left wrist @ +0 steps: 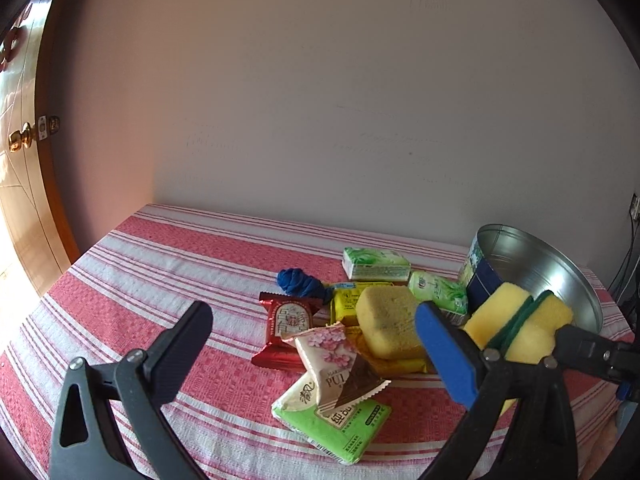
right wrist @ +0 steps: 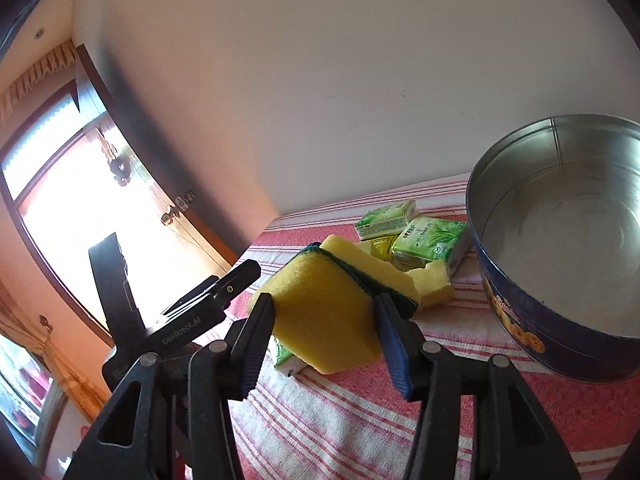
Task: Organize objects
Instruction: 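Grasp the yellow sponge with green scouring pad using the right gripper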
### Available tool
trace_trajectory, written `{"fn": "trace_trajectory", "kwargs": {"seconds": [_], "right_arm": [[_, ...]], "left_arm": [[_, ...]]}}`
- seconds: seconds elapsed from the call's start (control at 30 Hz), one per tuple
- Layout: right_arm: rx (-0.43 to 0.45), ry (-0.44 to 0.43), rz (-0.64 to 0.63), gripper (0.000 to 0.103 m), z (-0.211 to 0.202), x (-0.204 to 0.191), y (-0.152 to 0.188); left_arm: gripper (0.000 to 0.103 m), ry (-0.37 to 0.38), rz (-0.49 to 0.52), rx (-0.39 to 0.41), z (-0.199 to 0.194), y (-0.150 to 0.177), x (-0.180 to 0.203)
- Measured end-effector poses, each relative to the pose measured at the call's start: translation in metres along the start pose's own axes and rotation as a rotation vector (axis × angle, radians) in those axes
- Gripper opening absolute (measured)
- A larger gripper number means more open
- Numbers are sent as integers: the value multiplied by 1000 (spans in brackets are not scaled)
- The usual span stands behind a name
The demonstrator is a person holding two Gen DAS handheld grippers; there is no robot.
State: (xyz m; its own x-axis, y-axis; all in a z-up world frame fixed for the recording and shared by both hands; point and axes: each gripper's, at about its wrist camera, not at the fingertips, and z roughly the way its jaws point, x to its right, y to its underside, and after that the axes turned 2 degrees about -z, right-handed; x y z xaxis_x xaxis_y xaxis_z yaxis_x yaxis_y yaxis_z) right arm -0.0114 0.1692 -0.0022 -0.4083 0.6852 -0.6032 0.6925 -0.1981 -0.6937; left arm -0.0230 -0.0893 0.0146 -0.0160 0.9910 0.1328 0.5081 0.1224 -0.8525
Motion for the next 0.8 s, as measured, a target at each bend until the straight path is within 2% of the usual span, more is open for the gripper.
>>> {"fn": "trace_trajectory", "kwargs": {"seconds": [0.1, 0.17, 0.2, 0.27, 0.37, 0.4, 0.5, 0.57, 0.63, 0.8], "right_arm": [[-99, -102, 107, 54, 18, 17, 3], [-183, -121, 136, 54, 35, 22, 8], [-208, -97, 138, 55, 40, 23, 10], [-201, -65, 138, 59, 41, 22, 11], [-146, 71, 51, 78, 29, 10, 6], [-121, 116, 5, 80, 26, 4, 5], [-42, 266, -144, 80, 17, -19, -1], [-21, 301, -225, 80, 13, -32, 0], [-36, 262, -256, 80, 17, -40, 4], [-139, 154, -228, 81, 33, -34, 14]], "left_arm": [[102, -43, 89, 4, 0, 4, 14], [102, -94, 126, 11, 0, 6, 19], [102, -109, 129, 12, 0, 6, 18], [102, -119, 105, 9, 0, 3, 10], [102, -119, 38, 4, 1, -1, -6], [102, -123, 20, 2, 1, -2, -11], [102, -131, -24, -1, 0, -2, -19], [102, -129, -40, -2, 0, -2, -21], [102, -128, -37, -2, 0, -2, -20], [102, -136, -1, 0, 1, -1, -12]]}}
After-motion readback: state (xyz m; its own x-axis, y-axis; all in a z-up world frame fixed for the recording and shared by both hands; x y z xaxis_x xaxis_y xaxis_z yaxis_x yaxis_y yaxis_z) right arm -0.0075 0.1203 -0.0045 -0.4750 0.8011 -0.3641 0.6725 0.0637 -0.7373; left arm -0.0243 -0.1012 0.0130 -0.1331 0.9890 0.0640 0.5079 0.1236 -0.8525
